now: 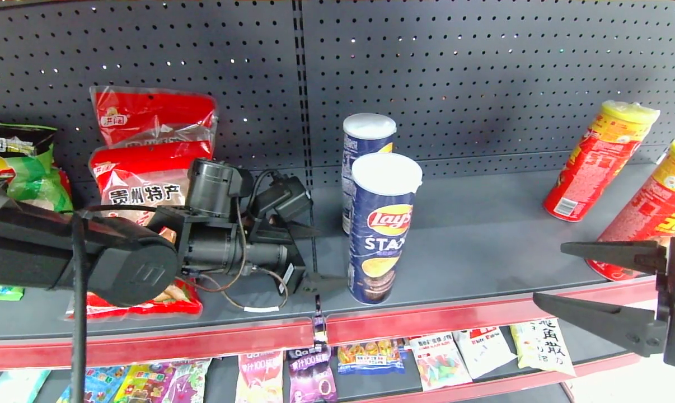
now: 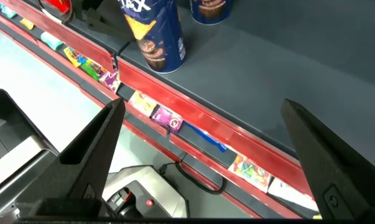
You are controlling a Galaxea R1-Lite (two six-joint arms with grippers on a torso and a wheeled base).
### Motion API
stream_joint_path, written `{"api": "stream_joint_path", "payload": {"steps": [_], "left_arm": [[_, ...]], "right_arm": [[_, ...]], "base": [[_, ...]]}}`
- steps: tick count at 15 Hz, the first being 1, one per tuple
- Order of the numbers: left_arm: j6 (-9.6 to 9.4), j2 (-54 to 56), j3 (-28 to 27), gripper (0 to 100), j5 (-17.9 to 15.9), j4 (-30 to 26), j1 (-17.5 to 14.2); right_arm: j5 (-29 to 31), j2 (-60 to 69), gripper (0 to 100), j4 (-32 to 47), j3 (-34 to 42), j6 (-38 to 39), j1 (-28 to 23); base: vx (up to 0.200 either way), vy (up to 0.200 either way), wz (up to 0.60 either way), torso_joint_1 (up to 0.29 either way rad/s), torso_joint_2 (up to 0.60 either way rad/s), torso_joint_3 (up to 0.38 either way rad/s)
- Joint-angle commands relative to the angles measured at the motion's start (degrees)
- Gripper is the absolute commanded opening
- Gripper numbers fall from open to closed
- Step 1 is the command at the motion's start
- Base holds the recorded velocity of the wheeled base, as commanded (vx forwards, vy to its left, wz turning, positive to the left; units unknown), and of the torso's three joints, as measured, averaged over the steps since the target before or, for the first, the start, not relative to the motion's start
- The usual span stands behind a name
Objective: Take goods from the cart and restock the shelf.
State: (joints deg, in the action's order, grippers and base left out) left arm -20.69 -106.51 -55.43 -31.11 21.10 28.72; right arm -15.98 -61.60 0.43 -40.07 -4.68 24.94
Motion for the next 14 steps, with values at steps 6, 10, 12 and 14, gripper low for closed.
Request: {"api": "stream_joint_path", "payload": {"steps": [6,10,12,14], "left_arm": [[14.36,32.15,16.58,100,16.43,-0.62,-2.35],[19.81,56.24,27.31,100,30.23,-11.96,-2.62],[22.80,68.36,27.92,100,38.05,-25.67,-3.06],[24.20,79.26,29.24,100,43.24,-37.27,-4.02]], "right_arm": [[0.16,11.24,100,0.36,7.90,-1.91,0.02],[3.24,28.20,100,0.89,17.83,-2.61,-5.61],[6.14,35.76,100,4.41,19.06,-2.26,-12.20],[8.69,40.24,100,9.50,19.15,0.46,-18.97]], "base": [[0.000,0.000,0.00,0.000,0.00,0.000],[0.000,0.000,0.00,0.000,0.00,0.000],[0.000,0.000,0.00,0.000,0.00,0.000],[0.000,0.000,0.00,0.000,0.00,0.000]]}}
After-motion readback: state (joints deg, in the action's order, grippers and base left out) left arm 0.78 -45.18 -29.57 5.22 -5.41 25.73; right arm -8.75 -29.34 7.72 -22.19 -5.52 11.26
